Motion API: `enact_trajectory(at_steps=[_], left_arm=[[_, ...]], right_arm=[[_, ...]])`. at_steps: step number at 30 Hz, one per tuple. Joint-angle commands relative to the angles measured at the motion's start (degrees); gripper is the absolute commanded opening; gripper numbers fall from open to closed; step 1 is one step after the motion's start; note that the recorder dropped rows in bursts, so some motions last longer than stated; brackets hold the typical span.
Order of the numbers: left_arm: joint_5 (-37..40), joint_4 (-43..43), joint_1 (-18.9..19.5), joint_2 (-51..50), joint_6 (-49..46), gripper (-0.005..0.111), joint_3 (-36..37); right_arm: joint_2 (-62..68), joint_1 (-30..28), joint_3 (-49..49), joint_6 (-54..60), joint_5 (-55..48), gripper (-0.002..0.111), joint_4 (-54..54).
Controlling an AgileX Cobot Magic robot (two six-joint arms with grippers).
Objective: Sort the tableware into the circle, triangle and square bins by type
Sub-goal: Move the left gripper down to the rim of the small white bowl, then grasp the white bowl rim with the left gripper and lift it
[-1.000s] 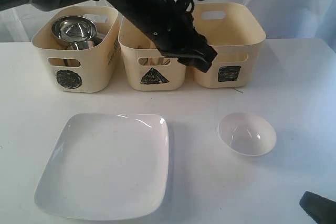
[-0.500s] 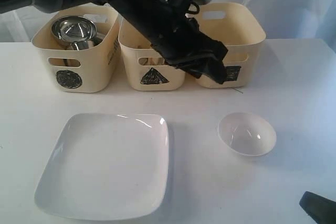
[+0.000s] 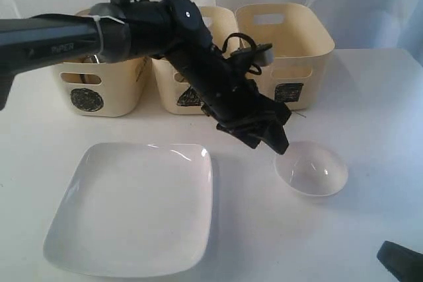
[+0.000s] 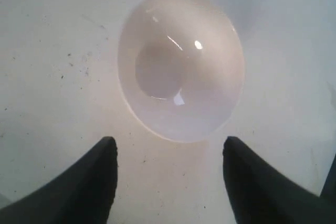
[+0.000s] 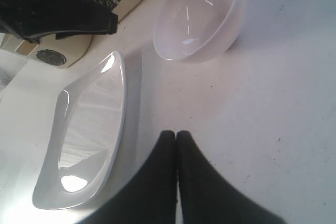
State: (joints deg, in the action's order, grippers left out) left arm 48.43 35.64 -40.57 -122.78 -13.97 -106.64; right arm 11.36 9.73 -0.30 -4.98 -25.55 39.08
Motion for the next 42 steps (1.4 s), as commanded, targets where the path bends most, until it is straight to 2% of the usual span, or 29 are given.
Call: enact_trajectory(at_steps=[1, 5, 12, 17, 25, 27, 35, 42], left_arm=[[-0.83, 2.81, -0.24, -2.00, 0.45, 0.063, -0.07], [-2.61, 4.19, -0.38, -3.63, 0.45, 0.063, -0.07], [-9.24, 5.04, -3.69, -6.40, -0.05, 0.063, -0.07], [-10.42, 4.19, -4.80, -6.87, -0.05, 0.061, -0.07], [-10.77, 4.19, -4.80, -6.87, 0.68, 0.009, -0.07], [-10.89, 4.19, -4.80, -6.87, 0.72, 0.003, -0.07], [-10.76, 3.87, -4.80, -6.59, 0.72, 0.001, -0.07], [-10.76, -3.80, -4.70, -2.58, 0.72, 0.001, -0.07]], right_arm=[[-0.38, 0.21, 0.30, -0.03, 0.28, 0.000, -0.17], [-0.38, 0.21, 0.30, -0.03, 0.28, 0.000, -0.17], [-0.38, 0.21, 0.30, -0.03, 0.28, 0.000, -0.17], [-0.38, 0.21, 0.30, -0.03, 0.28, 0.000, -0.17], [-0.38, 0.21, 0.30, -0.03, 0.28, 0.000, -0.17], [-0.38, 0.21, 0.30, -0.03, 0.28, 0.000, -0.17], [-0.38, 0.21, 0.30, -0.03, 0.28, 0.000, -0.17], [-0.38, 0.21, 0.30, -0.03, 0.28, 0.000, -0.17]])
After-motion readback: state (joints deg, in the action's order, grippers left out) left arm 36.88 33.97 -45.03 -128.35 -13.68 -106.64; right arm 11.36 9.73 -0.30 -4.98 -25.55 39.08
